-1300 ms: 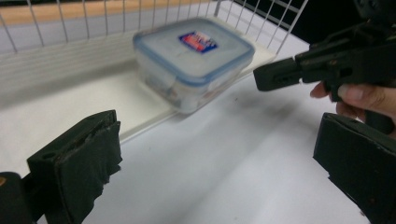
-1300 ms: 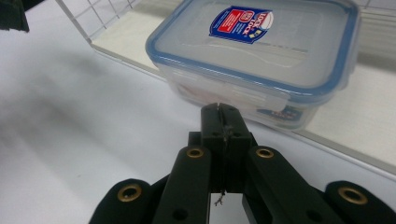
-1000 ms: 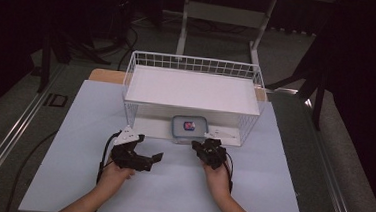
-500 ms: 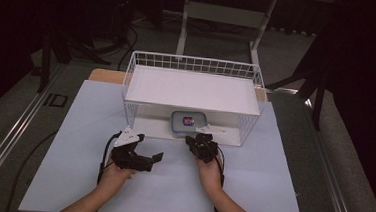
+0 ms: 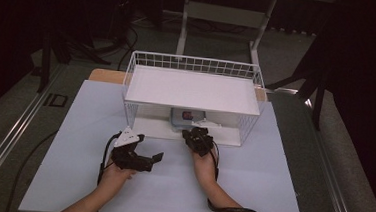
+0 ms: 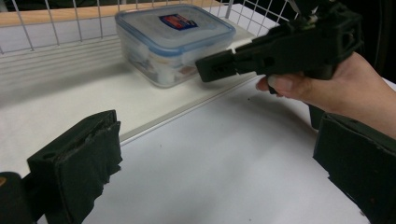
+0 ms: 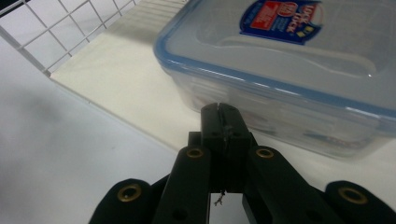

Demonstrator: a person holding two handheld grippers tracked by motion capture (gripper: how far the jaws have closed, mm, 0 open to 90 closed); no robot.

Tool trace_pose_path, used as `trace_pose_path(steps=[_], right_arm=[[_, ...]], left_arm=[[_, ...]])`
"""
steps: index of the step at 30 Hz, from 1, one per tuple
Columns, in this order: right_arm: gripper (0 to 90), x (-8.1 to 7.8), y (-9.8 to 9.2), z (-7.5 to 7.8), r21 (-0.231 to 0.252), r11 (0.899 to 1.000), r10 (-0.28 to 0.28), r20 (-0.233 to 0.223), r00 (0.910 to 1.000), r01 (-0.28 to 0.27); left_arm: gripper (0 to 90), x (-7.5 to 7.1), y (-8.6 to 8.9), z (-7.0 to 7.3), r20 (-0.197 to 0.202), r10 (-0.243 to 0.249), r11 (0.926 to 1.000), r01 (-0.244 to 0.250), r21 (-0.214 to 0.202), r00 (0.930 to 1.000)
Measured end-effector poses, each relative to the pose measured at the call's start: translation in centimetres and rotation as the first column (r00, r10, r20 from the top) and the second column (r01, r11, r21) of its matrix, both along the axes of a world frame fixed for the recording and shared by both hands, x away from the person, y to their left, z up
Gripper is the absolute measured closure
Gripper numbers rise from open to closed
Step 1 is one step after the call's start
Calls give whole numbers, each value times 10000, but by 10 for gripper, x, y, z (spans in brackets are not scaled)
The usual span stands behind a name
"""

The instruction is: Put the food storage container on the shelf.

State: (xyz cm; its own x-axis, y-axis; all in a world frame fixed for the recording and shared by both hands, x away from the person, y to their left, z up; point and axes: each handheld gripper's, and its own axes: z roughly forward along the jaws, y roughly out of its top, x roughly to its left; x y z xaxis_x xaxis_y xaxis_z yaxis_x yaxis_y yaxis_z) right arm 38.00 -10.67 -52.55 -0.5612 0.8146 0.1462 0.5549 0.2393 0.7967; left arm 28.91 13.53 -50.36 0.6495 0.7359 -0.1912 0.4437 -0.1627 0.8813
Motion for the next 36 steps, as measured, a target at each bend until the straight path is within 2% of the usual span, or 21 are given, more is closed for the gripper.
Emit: trace_pose_path(steps=[7,10,15,17,18,22,26,36], right_arm=[[899,11,7,0,-138,9999,-93,84,9999,94],[899,14,6,-2,-254,9994,-246,74,9997,248],[899,20,4,-1,-185,9988,-448,50,9990,449],[898,22,5,0,-221,9984,-513,-74,9987,511],[898,24,5,0,-281,9985,-466,50,9989,467],[898,28,3,-1,-241,9973,-700,0,9975,699],[898,27,4,-1,-535,9956,-766,80,9970,770],[866,25,-4,-1,-490,9942,-952,93,9954,956]], left_arm=[[18,0,2,0,-14,42,10000,-42,-49,10000],[18,0,3,0,10,78,9999,-78,-90,10000],[19,1,3,-1,-42,60,10000,-60,-54,10000],[18,0,3,-1,-22,63,10000,-63,-46,10000],[18,0,3,-1,-13,53,10000,-53,-25,10000],[18,0,3,0,47,40,10000,-40,-8,10000],[18,0,2,0,23,18,10000,-18,-16,10000],[18,-1,0,-1,24,-40,10000,40,28,10000]])
